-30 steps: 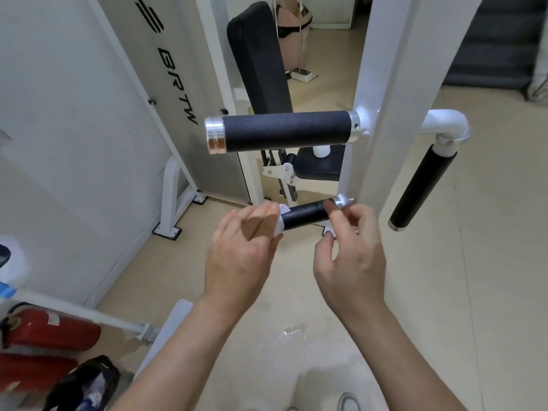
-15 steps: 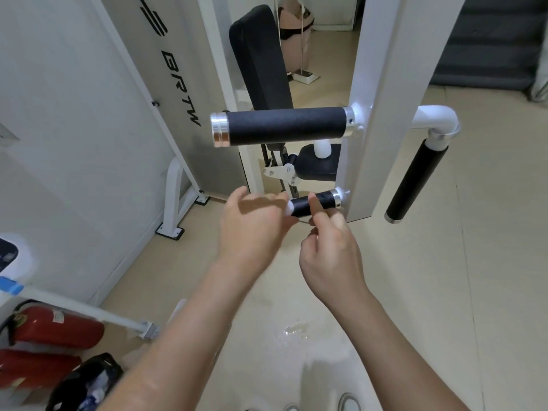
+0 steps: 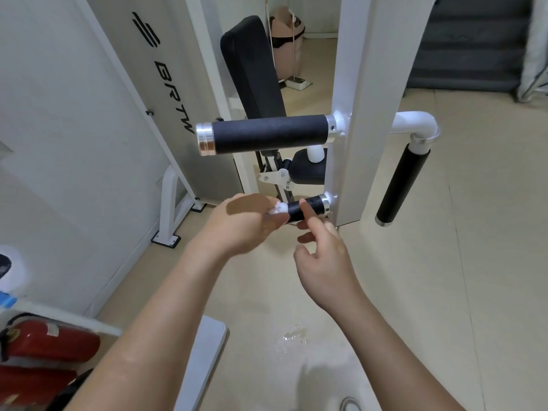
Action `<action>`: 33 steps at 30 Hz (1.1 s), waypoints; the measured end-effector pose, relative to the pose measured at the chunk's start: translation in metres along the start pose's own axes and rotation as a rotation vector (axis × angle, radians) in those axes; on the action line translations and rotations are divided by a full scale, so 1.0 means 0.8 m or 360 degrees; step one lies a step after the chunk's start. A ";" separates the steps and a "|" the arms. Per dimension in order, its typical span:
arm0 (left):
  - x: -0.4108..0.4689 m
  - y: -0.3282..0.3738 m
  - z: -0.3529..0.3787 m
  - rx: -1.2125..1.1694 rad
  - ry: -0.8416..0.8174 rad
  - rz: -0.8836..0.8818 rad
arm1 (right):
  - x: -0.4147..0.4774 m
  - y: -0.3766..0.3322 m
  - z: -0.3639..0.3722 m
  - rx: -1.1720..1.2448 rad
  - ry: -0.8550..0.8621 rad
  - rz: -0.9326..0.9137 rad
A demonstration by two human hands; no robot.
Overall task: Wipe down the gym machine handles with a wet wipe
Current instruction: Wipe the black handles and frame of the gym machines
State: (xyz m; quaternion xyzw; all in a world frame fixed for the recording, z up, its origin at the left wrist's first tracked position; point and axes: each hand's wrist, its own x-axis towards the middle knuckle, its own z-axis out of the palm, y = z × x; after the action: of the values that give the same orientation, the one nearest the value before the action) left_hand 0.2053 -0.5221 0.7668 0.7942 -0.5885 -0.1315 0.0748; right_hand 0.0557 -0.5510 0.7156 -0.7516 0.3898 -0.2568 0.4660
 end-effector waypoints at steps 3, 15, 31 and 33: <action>0.018 -0.001 -0.021 -0.0416 -0.0408 -0.0147 | 0.002 0.003 -0.005 0.0212 0.0032 0.0115; -0.020 0.004 0.092 0.0624 0.1220 0.0157 | -0.003 0.001 0.012 0.0640 0.0070 0.0150; 0.008 0.039 0.032 0.0493 0.0300 -0.0131 | 0.010 0.011 -0.026 0.0382 0.0991 -0.0104; -0.003 0.039 0.063 0.0786 0.0852 0.0013 | 0.011 0.014 -0.027 0.0235 0.0974 -0.0130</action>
State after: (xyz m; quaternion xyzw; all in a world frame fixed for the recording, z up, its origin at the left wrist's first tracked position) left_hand 0.1608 -0.5272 0.7274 0.7924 -0.5651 0.2274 0.0326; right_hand 0.0406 -0.5721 0.7150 -0.6187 0.4616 -0.5171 0.3698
